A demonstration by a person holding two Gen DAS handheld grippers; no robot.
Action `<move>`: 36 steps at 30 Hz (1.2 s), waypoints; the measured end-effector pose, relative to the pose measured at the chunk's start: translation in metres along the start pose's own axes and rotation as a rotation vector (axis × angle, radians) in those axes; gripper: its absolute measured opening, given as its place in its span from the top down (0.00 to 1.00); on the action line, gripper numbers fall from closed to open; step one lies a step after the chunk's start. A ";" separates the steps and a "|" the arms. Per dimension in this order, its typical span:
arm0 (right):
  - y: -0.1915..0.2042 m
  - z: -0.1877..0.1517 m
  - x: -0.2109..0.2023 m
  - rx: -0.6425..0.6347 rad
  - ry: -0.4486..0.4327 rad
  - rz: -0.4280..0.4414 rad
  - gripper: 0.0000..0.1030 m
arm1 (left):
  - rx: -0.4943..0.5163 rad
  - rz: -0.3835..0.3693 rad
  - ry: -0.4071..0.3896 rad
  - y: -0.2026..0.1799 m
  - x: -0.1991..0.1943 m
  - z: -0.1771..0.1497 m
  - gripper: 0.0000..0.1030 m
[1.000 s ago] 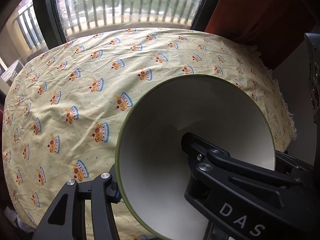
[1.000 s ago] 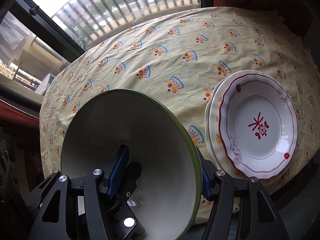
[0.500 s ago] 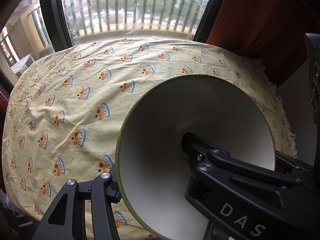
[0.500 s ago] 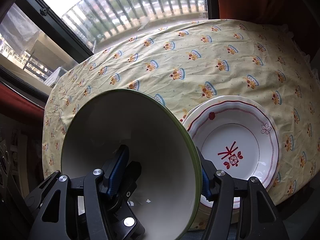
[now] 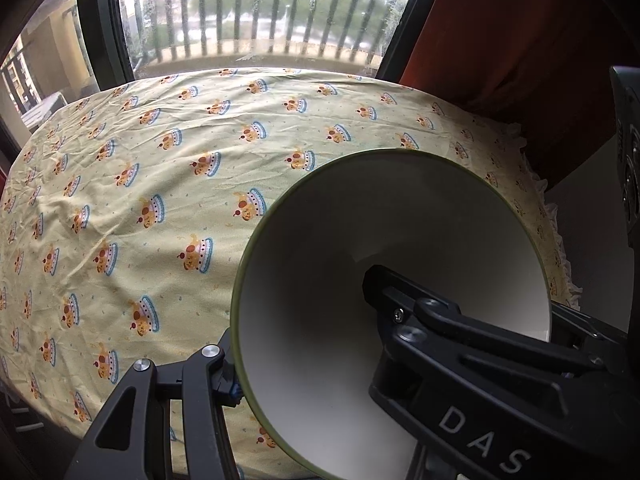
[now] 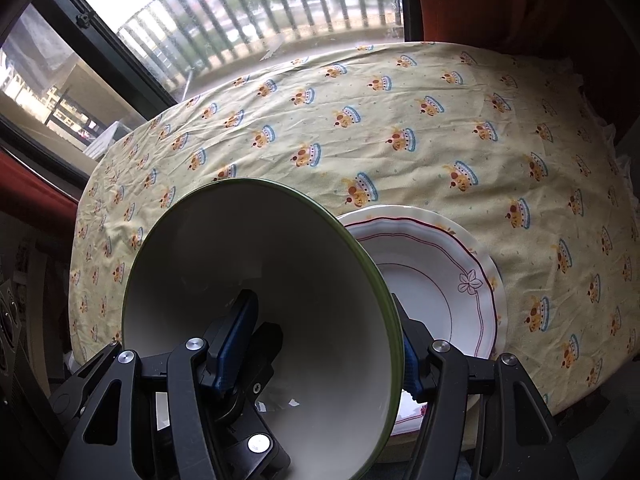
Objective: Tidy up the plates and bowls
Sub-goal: 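Carry the bowl stack with the right tool toward the red-rimmed dish, then lower the bowl stack onto the red-rimmed dish with the right tool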
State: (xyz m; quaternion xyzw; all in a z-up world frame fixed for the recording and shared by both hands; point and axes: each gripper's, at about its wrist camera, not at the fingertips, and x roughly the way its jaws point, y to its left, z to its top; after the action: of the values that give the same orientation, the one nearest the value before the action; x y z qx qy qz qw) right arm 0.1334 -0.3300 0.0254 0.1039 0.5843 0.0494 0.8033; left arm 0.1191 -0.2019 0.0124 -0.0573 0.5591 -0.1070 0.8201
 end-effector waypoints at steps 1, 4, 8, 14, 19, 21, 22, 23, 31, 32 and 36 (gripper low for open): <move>-0.004 0.000 0.001 -0.003 0.004 -0.003 0.36 | -0.006 -0.002 0.002 -0.003 0.002 0.000 0.45; -0.015 0.000 0.002 -0.016 0.013 -0.013 0.36 | -0.020 -0.007 0.009 -0.012 0.009 -0.002 0.45; -0.028 0.001 0.005 -0.026 0.029 -0.023 0.36 | -0.038 -0.013 0.023 -0.022 0.017 -0.005 0.45; -0.044 0.000 0.014 -0.021 0.071 -0.039 0.36 | -0.047 -0.024 0.070 -0.031 0.032 -0.009 0.45; -0.053 -0.003 0.024 0.001 0.106 -0.036 0.36 | -0.035 -0.024 0.108 -0.034 0.041 -0.009 0.45; -0.055 -0.004 0.027 0.011 0.111 -0.038 0.36 | -0.028 -0.024 0.118 -0.035 0.045 -0.009 0.45; -0.057 -0.004 0.028 0.017 0.115 -0.038 0.36 | -0.024 -0.022 0.117 -0.036 0.045 -0.009 0.45; -0.058 -0.004 0.029 0.024 0.116 -0.034 0.36 | -0.018 -0.017 0.113 -0.037 0.045 -0.008 0.45; -0.067 -0.003 0.032 0.047 0.107 0.019 0.36 | 0.001 0.013 0.112 -0.042 0.047 -0.008 0.45; -0.069 -0.004 0.033 0.052 0.109 0.024 0.36 | 0.004 0.016 0.112 -0.043 0.047 -0.009 0.45; -0.073 -0.009 0.031 0.044 0.101 0.039 0.36 | 0.004 0.042 0.100 -0.047 0.046 -0.014 0.39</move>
State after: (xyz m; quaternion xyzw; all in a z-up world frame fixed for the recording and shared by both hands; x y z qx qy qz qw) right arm 0.1318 -0.3939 -0.0227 0.1301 0.6230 0.0574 0.7692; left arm 0.1169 -0.2584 -0.0245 -0.0383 0.6002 -0.0935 0.7934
